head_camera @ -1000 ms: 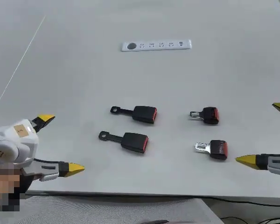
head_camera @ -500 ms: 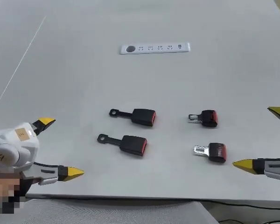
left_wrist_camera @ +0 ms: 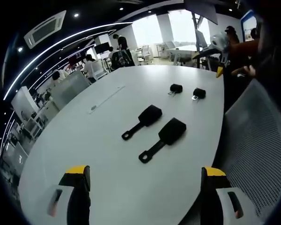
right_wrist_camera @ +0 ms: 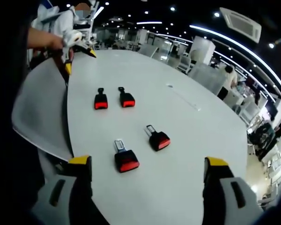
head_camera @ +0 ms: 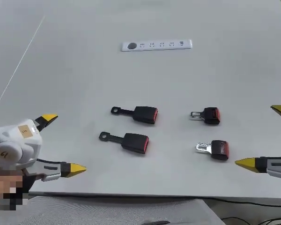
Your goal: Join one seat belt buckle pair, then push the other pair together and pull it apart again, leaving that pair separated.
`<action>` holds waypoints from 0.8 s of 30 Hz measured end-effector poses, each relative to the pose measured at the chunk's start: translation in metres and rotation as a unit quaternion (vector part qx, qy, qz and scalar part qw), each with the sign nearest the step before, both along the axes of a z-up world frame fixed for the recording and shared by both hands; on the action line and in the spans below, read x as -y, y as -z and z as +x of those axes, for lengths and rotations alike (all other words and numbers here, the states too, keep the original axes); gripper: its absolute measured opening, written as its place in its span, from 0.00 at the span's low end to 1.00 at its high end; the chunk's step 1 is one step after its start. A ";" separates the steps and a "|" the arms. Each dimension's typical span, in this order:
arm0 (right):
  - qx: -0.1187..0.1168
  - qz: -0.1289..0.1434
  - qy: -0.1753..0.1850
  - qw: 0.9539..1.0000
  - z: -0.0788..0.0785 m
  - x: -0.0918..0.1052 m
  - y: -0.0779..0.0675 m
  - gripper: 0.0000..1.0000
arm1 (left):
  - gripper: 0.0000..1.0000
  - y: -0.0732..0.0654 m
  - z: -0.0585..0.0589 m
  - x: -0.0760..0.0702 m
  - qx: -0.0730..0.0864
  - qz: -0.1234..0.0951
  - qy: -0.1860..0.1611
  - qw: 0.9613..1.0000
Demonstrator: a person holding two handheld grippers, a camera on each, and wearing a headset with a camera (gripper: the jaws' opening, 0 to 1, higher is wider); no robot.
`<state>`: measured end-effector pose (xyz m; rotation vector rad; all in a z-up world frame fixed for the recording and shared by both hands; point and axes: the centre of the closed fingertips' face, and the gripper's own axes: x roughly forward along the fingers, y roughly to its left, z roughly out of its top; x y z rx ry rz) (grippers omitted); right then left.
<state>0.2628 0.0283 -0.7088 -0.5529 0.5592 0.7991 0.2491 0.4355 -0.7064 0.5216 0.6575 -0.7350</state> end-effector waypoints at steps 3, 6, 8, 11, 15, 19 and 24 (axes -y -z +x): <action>0.000 0.001 0.000 1.000 -0.001 -0.001 0.000 1.00 | 1.00 0.002 -0.002 0.000 -0.002 0.006 0.005 1.000; -0.001 0.001 0.001 1.000 -0.001 -0.001 0.000 1.00 | 1.00 0.001 -0.001 -0.001 0.000 0.006 0.004 1.000; 0.000 0.001 0.001 1.000 -0.002 -0.001 -0.001 1.00 | 1.00 0.001 -0.002 -0.001 0.000 0.006 0.003 1.000; 0.000 0.001 0.001 1.000 -0.002 -0.001 -0.001 1.00 | 1.00 0.002 -0.003 -0.002 -0.002 0.007 0.003 1.000; -0.003 -0.001 0.002 1.000 -0.004 0.000 0.001 1.00 | 1.00 0.002 -0.003 -0.001 -0.002 0.008 0.004 1.000; -0.006 0.000 0.002 1.000 -0.006 -0.001 0.002 1.00 | 0.99 0.003 -0.003 0.000 0.003 0.017 0.010 1.000; -0.022 0.005 0.010 1.000 -0.008 -0.003 0.002 0.99 | 0.96 0.003 -0.002 0.007 0.004 0.017 0.025 1.000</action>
